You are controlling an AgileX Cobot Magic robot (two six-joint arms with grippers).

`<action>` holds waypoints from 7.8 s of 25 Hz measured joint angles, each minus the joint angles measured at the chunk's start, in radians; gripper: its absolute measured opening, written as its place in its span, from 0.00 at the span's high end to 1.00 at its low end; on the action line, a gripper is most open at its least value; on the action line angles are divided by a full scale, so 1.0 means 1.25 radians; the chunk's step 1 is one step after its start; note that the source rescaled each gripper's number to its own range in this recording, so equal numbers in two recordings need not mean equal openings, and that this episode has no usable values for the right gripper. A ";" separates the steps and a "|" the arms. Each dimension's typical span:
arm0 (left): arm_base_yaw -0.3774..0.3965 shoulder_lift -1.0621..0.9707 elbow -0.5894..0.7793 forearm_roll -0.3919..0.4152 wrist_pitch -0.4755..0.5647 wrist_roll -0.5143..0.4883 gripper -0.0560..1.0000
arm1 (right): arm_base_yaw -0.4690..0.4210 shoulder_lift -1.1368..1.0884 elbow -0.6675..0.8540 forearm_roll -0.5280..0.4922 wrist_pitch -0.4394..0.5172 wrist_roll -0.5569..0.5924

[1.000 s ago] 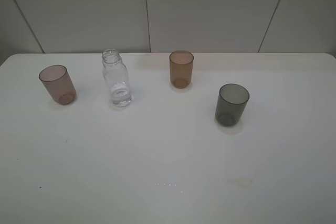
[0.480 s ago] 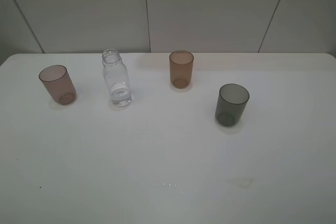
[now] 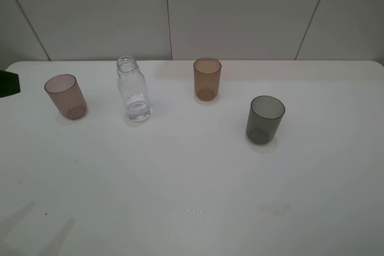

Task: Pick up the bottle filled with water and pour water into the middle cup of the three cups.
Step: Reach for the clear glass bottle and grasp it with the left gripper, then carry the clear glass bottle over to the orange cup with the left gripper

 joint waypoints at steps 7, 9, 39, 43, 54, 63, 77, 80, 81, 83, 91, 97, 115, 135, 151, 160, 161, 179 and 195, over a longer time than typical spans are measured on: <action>0.000 0.110 0.000 -0.125 -0.037 0.135 0.00 | 0.000 0.000 0.000 0.000 0.000 0.000; 0.000 0.131 0.000 -0.165 -0.038 0.169 0.00 | 0.000 0.000 0.000 0.000 0.000 0.000; -0.114 0.255 0.074 -0.298 -0.272 0.500 0.00 | 0.000 0.000 0.000 0.000 0.000 0.000; -0.268 0.255 0.122 -0.284 -0.458 0.495 0.00 | 0.000 0.000 0.000 0.000 0.000 0.000; -0.466 0.323 0.232 -0.231 -0.883 0.267 0.00 | 0.000 0.000 0.000 0.000 0.000 0.000; -0.490 0.564 0.235 0.050 -1.089 -0.050 0.00 | 0.000 0.000 0.000 0.000 0.000 0.000; -0.481 0.930 0.229 0.195 -1.465 -0.283 0.00 | 0.000 0.000 0.000 0.000 0.000 0.000; -0.480 1.006 0.202 0.199 -1.466 -0.341 0.00 | 0.000 0.000 0.000 0.000 0.000 0.000; -0.480 1.026 0.190 0.204 -1.466 -0.353 0.00 | 0.000 0.000 0.000 0.000 0.000 0.000; -0.480 1.055 0.160 0.219 -1.467 -0.365 0.00 | 0.000 0.000 0.000 0.000 0.000 0.000; -0.473 1.107 0.064 0.245 -1.470 -0.365 0.00 | 0.000 0.000 0.000 0.000 0.000 0.000; -0.443 1.147 0.006 0.279 -1.476 -0.360 0.00 | 0.000 0.000 0.000 0.000 0.000 0.000; -0.407 1.271 -0.121 0.368 -1.477 -0.346 0.00 | 0.000 0.000 0.000 0.000 0.000 0.000; -0.406 1.311 -0.163 0.377 -1.478 -0.343 0.92 | 0.000 0.000 0.000 0.000 0.000 0.000; -0.402 1.311 -0.163 0.386 -1.478 -0.330 0.92 | 0.000 0.000 0.000 0.000 0.000 0.000; -0.371 1.168 -0.167 0.410 -1.418 -0.307 0.92 | 0.000 0.000 0.000 0.000 0.000 0.000; -0.368 1.143 -0.174 0.418 -1.377 -0.286 0.92 | 0.000 0.000 0.000 0.000 0.000 0.000; -0.384 1.067 -0.554 0.755 -0.502 -0.158 0.92 | 0.000 0.000 0.000 0.000 0.000 0.000; -0.457 1.141 -0.687 0.926 -0.272 -0.158 0.92 | 0.000 0.000 0.000 0.000 0.000 0.000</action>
